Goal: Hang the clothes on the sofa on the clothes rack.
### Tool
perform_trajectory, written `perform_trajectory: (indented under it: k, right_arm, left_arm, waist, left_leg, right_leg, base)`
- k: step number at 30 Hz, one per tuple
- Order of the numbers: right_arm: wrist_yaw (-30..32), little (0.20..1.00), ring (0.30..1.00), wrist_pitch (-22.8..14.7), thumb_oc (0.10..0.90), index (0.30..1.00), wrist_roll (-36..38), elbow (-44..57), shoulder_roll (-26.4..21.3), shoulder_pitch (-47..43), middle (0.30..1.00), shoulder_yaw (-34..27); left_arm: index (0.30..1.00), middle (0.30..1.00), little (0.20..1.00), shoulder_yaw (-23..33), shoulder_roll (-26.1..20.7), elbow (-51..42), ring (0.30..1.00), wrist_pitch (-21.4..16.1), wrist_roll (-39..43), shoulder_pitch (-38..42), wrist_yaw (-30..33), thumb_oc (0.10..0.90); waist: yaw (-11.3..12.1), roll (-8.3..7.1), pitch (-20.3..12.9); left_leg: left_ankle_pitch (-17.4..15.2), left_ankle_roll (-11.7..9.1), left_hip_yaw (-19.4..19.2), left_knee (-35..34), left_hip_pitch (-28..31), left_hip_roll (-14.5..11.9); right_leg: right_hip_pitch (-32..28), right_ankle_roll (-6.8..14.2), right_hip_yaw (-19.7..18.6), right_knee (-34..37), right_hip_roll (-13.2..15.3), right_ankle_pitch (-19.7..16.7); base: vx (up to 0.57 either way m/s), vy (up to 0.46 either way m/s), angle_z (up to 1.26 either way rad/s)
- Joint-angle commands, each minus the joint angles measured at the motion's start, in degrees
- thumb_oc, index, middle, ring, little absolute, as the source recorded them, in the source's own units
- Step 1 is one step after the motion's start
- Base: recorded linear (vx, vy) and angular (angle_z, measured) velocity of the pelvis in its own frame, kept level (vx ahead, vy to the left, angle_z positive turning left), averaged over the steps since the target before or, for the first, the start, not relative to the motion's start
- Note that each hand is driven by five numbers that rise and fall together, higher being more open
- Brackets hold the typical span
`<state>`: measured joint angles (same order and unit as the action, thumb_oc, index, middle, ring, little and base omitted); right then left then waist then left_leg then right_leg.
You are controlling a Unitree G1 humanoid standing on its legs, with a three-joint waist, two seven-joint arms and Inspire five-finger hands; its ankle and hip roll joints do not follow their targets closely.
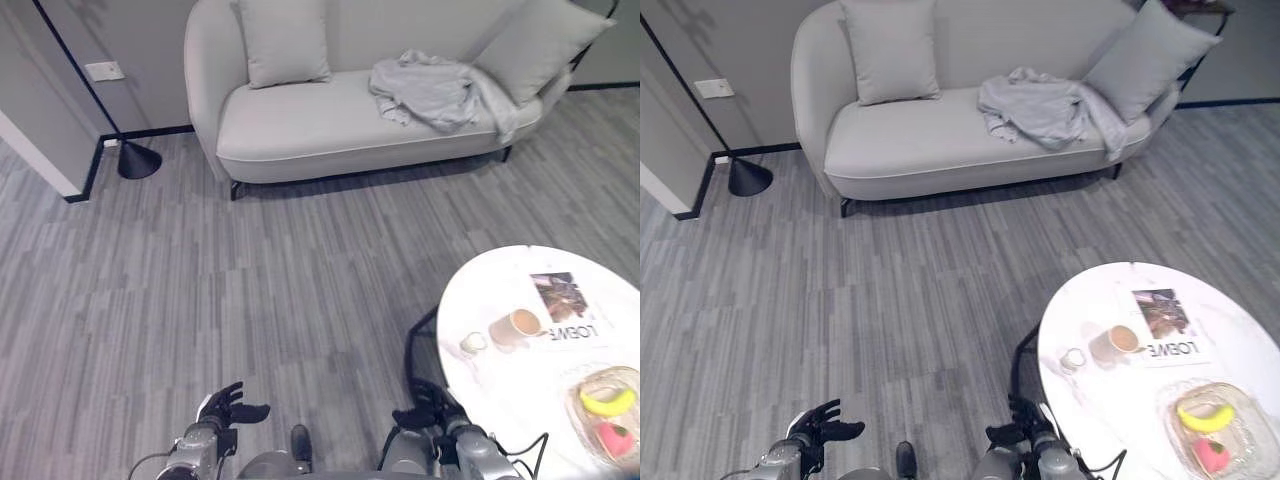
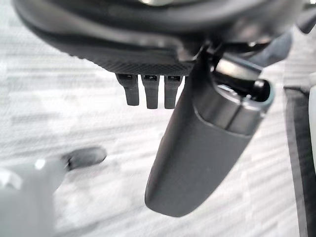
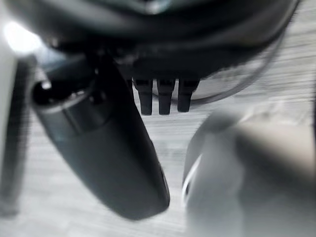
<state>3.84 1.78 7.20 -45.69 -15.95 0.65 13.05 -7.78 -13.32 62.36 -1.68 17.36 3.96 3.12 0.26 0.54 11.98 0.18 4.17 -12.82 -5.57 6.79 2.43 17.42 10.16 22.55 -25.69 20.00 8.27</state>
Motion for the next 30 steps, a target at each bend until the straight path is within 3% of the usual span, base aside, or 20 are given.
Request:
perform_trajectory:
  k: [1,2,3,5,8,10,11,12,13,14,15,16,18,21,22,24,25,26,28,30]
  right_arm:
    - [1.7,0.9,0.9,-2.2,0.8,0.9,1.4,1.7,-2.6,-1.7,0.9,-2.8]
    - [1.7,0.9,0.9,-2.2,0.8,0.9,1.4,1.7,-2.6,-1.7,0.9,-2.8]
    - [1.8,0.9,0.9,-2.2,0.8,0.9,1.8,1.8,-2.4,-1.1,0.9,-3.5]
    - [1.6,0.9,0.9,-2.2,0.8,0.9,1.6,1.6,-2.6,-0.5,0.9,-3.8]
    - [1.0,0.9,0.9,-2.5,0.8,0.9,2.1,1.3,-3.3,1.2,0.9,-3.7]
    - [1.0,0.9,0.9,-2.7,0.8,0.9,2.3,1.0,-3.8,1.4,0.9,-3.9]
    - [1.1,0.9,0.9,-2.6,0.8,0.9,2.3,0.8,-4.3,1.4,0.9,-4.0]
    - [0.9,0.9,0.9,-2.8,0.8,0.9,2.9,1.1,-5.3,2.2,0.9,-4.3]
    - [0.9,0.9,0.9,-2.8,0.8,0.9,2.9,1.1,-5.3,2.2,0.9,-4.3]
    - [1.0,0.9,0.9,-2.7,0.8,0.9,2.9,1.4,-5.9,2.5,0.9,-4.3]
    - [1.8,0.9,0.9,-2.3,0.8,0.9,2.5,1.0,-6.8,2.3,0.9,-4.6]
    - [2.6,0.9,0.9,-2.1,0.8,0.9,2.4,0.5,-7.3,1.6,0.9,-4.8]
    - [2.8,0.9,0.9,-1.9,0.8,0.9,2.7,0.4,-7.2,1.1,0.9,-4.9]
    - [2.6,0.9,0.9,-2.0,0.8,0.9,3.8,0.6,-6.9,1.0,0.9,-4.9]
    - [2.7,0.9,0.9,-2.3,0.8,0.9,3.6,0.3,-7.0,1.0,0.9,-4.7]
    - [2.9,0.9,0.9,-2.3,0.8,0.9,3.1,0.1,-7.0,1.0,0.9,-4.5]
    - [2.9,0.9,0.9,-2.4,0.8,0.9,3.1,0.1,-7.1,1.0,0.9,-4.5]
    - [3.0,0.9,0.9,-2.4,0.8,0.9,2.7,-0.7,-7.1,0.8,0.9,-4.4]
    - [2.3,0.9,0.9,-2.0,0.8,0.9,1.2,-2.3,-6.4,0.9,0.9,-3.4]
    - [1.7,0.9,0.9,-1.8,0.8,0.9,0.3,-2.4,-5.8,1.2,0.9,-2.6]
  left_arm:
    - [0.9,0.9,0.9,2.1,-1.8,-0.6,0.9,-1.8,-2.1,-1.1,-0.1,0.8]
    - [0.9,0.9,0.9,2.1,-1.8,-0.6,0.9,-1.8,-2.1,-1.1,-0.1,0.8]
    - [0.9,0.9,0.9,3.1,-1.4,0.9,0.9,-1.8,-3.4,-1.2,-0.3,0.8]
    - [0.9,0.9,0.9,3.7,-1.1,1.8,0.9,-2.1,-4.7,-1.6,-0.7,0.8]
    - [0.9,0.9,0.9,3.5,-0.5,2.2,0.9,-2.0,-5.7,-2.2,-1.0,0.8]
    - [0.9,0.9,0.9,3.5,-0.2,2.5,0.9,-2.1,-5.5,-2.2,-1.1,0.8]
    - [0.9,0.9,0.9,3.4,0.1,2.4,0.9,-2.0,-4.9,-2.2,-1.2,0.8]
    - [0.9,0.9,0.9,3.1,0.5,1.8,0.9,-2.2,-4.2,-2.5,-1.2,0.8]
    - [0.9,0.9,0.9,3.0,0.5,1.8,0.9,-2.2,-4.2,-2.6,-1.2,0.8]
    - [0.9,0.9,0.9,2.7,0.5,1.0,0.9,-2.2,-3.3,-2.6,-1.3,0.8]
    - [0.9,0.9,0.9,2.4,0.7,-0.1,0.9,-1.8,-2.3,-2.8,-1.2,0.8]
    - [0.9,0.9,0.9,2.1,0.8,-0.1,0.9,-1.7,-1.7,-2.5,-0.8,0.8]
    - [0.9,0.9,0.9,2.1,1.0,-0.2,0.9,-1.9,-0.8,-2.5,-0.6,0.8]
    - [0.9,0.9,0.9,1.8,1.4,-1.1,0.9,-1.9,0.2,-3.0,-1.0,0.8]
    - [0.9,0.9,0.9,1.6,1.6,-2.0,0.9,-2.0,0.0,-3.4,-0.8,0.8]
    - [0.9,0.9,0.9,1.4,1.5,-3.5,0.9,-1.9,-0.1,-3.4,-0.9,0.8]
    - [0.9,0.9,0.9,1.4,1.5,-3.6,0.9,-1.9,-0.1,-3.4,-0.9,0.8]
    - [0.9,0.9,0.9,1.4,1.5,-4.0,0.9,-2.0,-0.2,-3.5,-0.9,0.8]
    - [0.9,0.9,0.9,2.1,1.4,-3.0,0.9,-1.4,-0.1,-4.6,-1.0,0.8]
    - [0.9,0.9,0.9,3.0,1.4,-2.4,0.9,-1.2,-0.3,-6.0,-1.2,0.8]
  waist:
    - [-0.9,-2.92,2.2]
    - [-0.9,-2.9,2.2]
    - [-2.0,-3.67,2.1]
    - [-2.8,-3.88,1.7]
    - [-2.7,-3.69,0.5]
    - [-3.2,-3.9,0.2]
    - [-3.2,-3.4,0.1]
    - [-3.3,-2.35,-0.1]
    - [-3.4,-2.2,-0.1]
    - [-3.3,-2.16,0.2]
    - [-2.3,-2.63,1.5]
    - [-1.6,-3.9,2.3]
    - [-1.3,-4.03,2.5]
    - [0.5,-4.23,2.3]
    - [1.0,-4.41,2.1]
    - [1.6,-3.32,1.6]
    - [1.6,-3.38,1.7]
    - [2.1,-3.11,1.6]
    - [2.9,-1.83,0.1]
    - [3.8,-1.96,-1.5]
  left_leg:
    - [-6.6,-5.1,-2.6,0.6,2.3,-2.5]
    - [-6.6,-5.1,-2.6,0.6,2.4,-2.5]
    - [-8.6,-6.2,-2.3,0.6,4.6,-2.1]
    - [-10.0,-6.7,-1.7,0.6,6.3,-2.0]
    - [-11.7,-6.7,0.3,0.6,8.3,-1.9]
    - [-10.0,-7.0,0.9,0.6,8.9,-1.9]
    - [-8.6,-7.8,1.1,4.0,8.6,-2.9]
    - [-5.7,-10.5,-0.1,16.8,6.1,-6.9]
    - [-6.0,-10.6,-0.1,17.2,5.9,-7.2]
    - [-2.9,-11.6,-0.4,26.9,2.3,-9.3]
    - [3.1,-13.0,1.0,43.2,-4.6,-11.1]
    - [4.6,-12.5,0.8,48.8,-9.3,-11.0]
    - [3.4,-11.6,-0.1,49.1,-11.4,-11.9]
    - [-0.5,-10.6,-1.7,38.0,-15.9,-12.7]
    - [0.1,-10.2,-3.3,24.6,-16.7,-12.6]
    - [5.9,-11.4,-3.9,9.0,-16.6,-12.7]
    - [6.3,-11.4,-3.9,8.3,-16.2,-12.5]
    - [8.1,-11.6,-3.8,1.8,-17.2,-12.6]
    - [10.7,-12.9,-3.0,0.6,-20.2,-14.6]
    - [13.0,-12.5,-3.0,0.6,-18.7,-13.6]
  right_leg:
    - [-6.5,0.4,-1.0,20.9,-5.8,-15.6]
    - [-6.6,0.4,-1.0,20.9,-5.8,-15.7]
    - [-4.6,2.1,-0.3,29.4,-7.7,-18.6]
    - [-2.6,3.1,-0.4,30.7,-7.9,-19.7]
    - [-4.6,1.8,-0.9,30.7,-9.4,-19.2]
    - [-5.4,0.9,-1.1,30.7,-9.8,-20.1]
    - [-6.5,0.3,-1.3,30.7,-10.3,-20.1]
    - [-10.3,-1.6,-0.8,30.5,-12.3,-17.0]
    - [-10.3,-1.7,-0.7,30.5,-12.4,-16.9]
    - [-12.4,-3.4,-0.6,30.7,-13.2,-14.8]
    - [-16.4,-5.9,-0.9,30.7,-14.6,-11.1]
    - [-17.6,-7.1,-0.6,30.7,-13.9,-10.0]
    - [-18.8,-7.5,-1.2,30.7,-14.4,-9.1]
    - [-22.5,-6.8,-3.3,30.7,-15.1,-6.2]
    - [-23.9,-5.9,-3.1,30.7,-14.4,-5.1]
    - [-25.9,-5.4,-2.4,30.7,-15.1,-3.7]
    - [-26.0,-5.3,-2.4,30.7,-15.1,-3.7]
    - [-27.4,-5.2,-2.1,30.7,-15.3,-2.6]
    - [-31.5,-4.9,-4.8,30.7,-17.3,-0.7]
    - [-34.4,-4.6,-6.7,30.7,-16.5,0.5]
  base:
    - [0.29,-0.088,-0.04]
    - [0.31,-0.085,0.13]
    - [0.45,-0.119,0.34]
    - [0.47,-0.121,0.44]
    - [0.49,-0.199,0.26]
    - [0.29,-0.177,0.54]
    - [0.47,-0.308,1.09]
    - [0.47,-0.313,1.0]
    - [0.45,-0.363,0.83]
    - [0.3,-0.355,0.26]
    - [0.33,-0.459,-0.01]
    - [0.32,-0.393,0.03]
    - [0.18,-0.133,-0.2]
    - [0.42,-0.047,-0.73]
    - [0.52,0.069,-0.65]
    - [0.42,0.073,-0.48]
    - [0.32,0.056,-0.35]
    - [0.66,0.071,-0.45]
    - [0.85,0.123,-0.53]
    - [0.63,0.174,-0.59]
